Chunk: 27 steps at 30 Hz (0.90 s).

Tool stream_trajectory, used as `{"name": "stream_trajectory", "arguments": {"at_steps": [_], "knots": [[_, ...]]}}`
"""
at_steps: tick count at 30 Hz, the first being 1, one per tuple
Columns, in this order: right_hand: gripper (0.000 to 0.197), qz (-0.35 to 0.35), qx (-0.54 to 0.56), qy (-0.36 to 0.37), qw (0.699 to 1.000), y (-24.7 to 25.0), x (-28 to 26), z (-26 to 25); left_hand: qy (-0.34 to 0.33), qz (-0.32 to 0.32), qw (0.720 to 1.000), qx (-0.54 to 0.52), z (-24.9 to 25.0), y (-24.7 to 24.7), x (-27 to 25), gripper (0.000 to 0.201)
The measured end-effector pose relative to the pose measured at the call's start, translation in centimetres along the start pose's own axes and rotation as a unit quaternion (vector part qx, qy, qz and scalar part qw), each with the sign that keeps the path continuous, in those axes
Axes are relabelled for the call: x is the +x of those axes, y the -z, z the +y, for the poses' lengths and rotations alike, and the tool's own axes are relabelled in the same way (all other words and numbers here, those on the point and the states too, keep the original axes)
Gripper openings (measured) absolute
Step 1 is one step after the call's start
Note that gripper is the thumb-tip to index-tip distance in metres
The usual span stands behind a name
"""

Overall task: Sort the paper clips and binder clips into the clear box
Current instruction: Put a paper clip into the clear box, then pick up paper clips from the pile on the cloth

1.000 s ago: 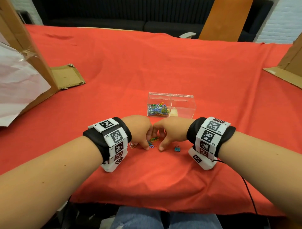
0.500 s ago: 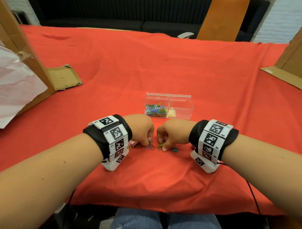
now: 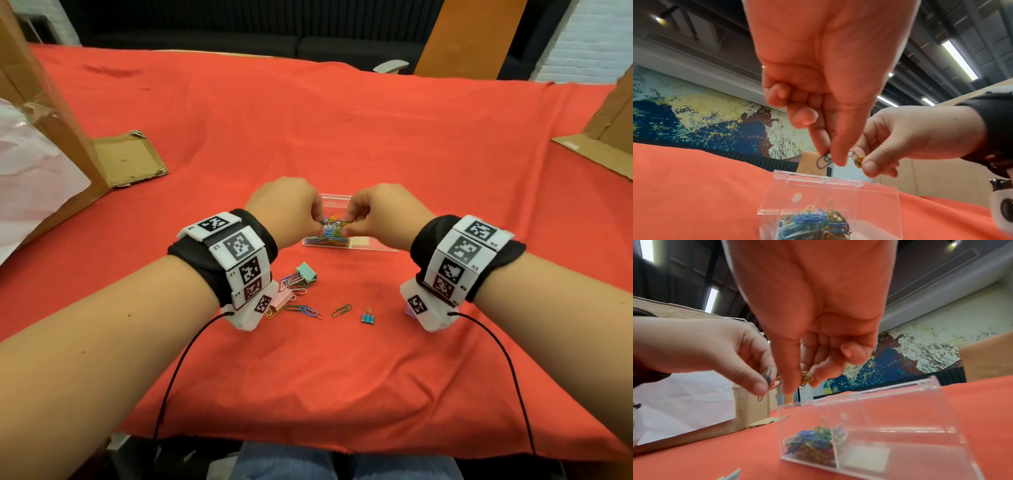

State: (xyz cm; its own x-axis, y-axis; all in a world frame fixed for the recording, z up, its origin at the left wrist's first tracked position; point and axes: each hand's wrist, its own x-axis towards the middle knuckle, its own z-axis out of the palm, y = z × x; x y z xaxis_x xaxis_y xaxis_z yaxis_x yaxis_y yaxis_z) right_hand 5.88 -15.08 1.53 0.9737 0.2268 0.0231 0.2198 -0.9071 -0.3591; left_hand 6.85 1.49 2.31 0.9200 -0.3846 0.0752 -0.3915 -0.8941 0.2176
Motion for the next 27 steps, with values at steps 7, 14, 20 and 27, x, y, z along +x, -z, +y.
{"name": "stream_trajectory", "arguments": {"at_steps": [7, 14, 20, 27], "knots": [[0.019, 0.047, -0.011, -0.041, 0.998, -0.7, 2.4, -0.3, 0.047, 0.036, 0.998, 0.002, 0.0, 0.0, 2.7, 0.011], [0.037, 0.022, -0.004, -0.052, 0.998, -0.8, 2.8, -0.2, 0.072, -0.016, 0.997, -0.027, -0.9, -0.6, 3.4, 0.026], [0.025, -0.053, -0.066, 0.022, 0.996, -1.0, 0.7, -1.7, 0.051, -0.083, 0.995, 0.008, -1.7, -0.2, 1.5, 0.015], [0.055, -0.212, -0.162, 0.111, 0.957, -3.5, -0.2, -4.1, 0.068, -0.318, 0.942, 0.088, -2.4, -0.6, -0.9, 0.033]]}}
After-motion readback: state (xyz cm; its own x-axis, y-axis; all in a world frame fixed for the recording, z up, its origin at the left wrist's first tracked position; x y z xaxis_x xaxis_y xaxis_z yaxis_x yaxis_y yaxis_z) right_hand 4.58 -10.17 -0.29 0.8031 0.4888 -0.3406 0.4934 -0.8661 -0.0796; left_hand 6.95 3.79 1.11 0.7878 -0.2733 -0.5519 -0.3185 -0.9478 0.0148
